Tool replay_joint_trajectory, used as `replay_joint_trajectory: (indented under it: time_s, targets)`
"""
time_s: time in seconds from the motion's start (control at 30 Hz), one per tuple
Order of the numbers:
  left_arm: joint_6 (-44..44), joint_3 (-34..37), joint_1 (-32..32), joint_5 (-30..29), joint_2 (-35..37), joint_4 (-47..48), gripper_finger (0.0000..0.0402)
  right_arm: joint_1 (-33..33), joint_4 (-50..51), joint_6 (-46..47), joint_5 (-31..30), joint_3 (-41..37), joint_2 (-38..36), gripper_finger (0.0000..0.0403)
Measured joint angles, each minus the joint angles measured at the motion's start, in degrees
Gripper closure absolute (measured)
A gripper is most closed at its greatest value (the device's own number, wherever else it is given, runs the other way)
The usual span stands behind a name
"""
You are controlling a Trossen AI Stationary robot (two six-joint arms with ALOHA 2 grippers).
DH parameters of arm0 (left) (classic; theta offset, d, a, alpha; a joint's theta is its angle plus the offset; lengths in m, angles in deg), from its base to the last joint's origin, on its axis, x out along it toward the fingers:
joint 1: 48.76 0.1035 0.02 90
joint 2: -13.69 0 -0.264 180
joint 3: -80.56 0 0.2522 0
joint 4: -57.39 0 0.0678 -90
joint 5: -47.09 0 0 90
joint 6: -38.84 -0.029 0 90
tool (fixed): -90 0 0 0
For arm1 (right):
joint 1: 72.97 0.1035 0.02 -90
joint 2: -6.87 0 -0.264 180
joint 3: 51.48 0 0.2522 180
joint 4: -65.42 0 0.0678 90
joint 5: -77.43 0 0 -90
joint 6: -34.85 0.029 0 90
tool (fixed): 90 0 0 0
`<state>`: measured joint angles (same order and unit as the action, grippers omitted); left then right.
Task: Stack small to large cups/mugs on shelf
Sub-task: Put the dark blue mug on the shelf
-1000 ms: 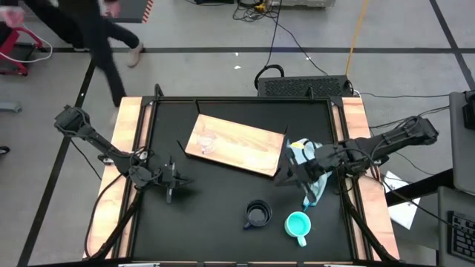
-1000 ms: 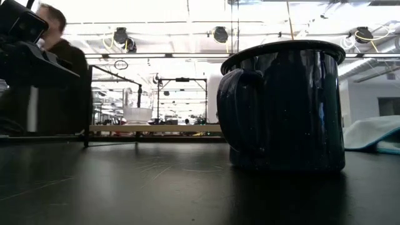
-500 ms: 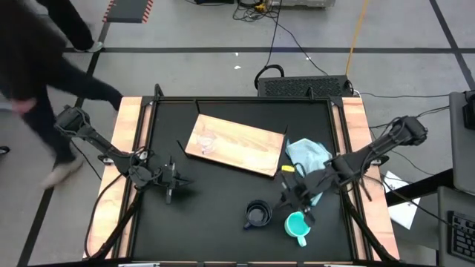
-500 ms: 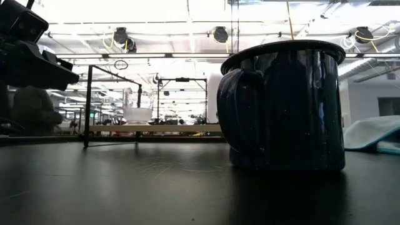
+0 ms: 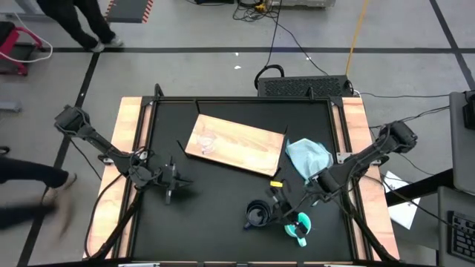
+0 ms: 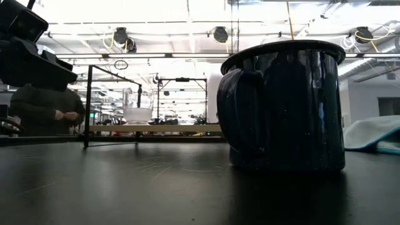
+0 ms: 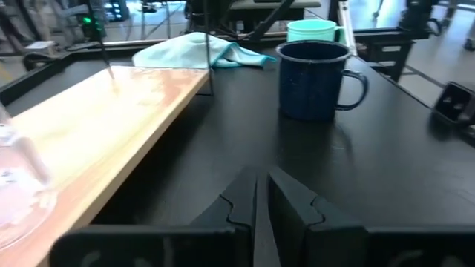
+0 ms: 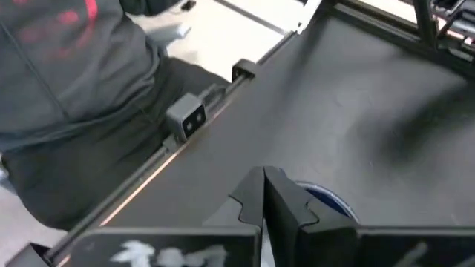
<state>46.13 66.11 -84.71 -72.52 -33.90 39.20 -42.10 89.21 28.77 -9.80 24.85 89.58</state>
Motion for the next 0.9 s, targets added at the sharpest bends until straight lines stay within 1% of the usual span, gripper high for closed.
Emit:
replay_joint_trajectory:
  time_s: [0.1, 0.2, 0.5, 0.6, 0.73, 0.9]
  targets:
    - [0.13, 0.00, 0.00, 1.72, 0.00, -0.02, 0.0364, 0.00, -0.09, 0.71, -0.02, 0.02, 0.52, 0.0398]
    - [0.33, 0.00, 0.01, 2.48, 0.00, -0.02, 0.0364, 0.00, 0.07, 0.82, 0.00, 0.02, 1.36, 0.0383]
    - [0.31, 0.00, 0.01, 2.63, 0.00, -0.04, 0.0364, -0.87, -0.11, 0.84, -0.02, 0.02, 3.34, 0.0299]
    - [0.31, 0.00, 0.02, 2.63, 0.00, -0.02, 0.0364, -0.87, 1.08, 0.86, -0.02, 0.02, 3.81, 0.0279]
    - [0.31, 0.00, 0.00, 2.61, 0.00, -0.01, 0.0364, -0.87, 2.26, 0.60, -0.02, 0.00, 4.72, 0.0269]
    - [0.31, -0.02, 0.02, 2.63, -0.02, -0.02, 0.0364, -0.87, 1.84, 0.45, -0.02, -0.53, 5.92, 0.0270]
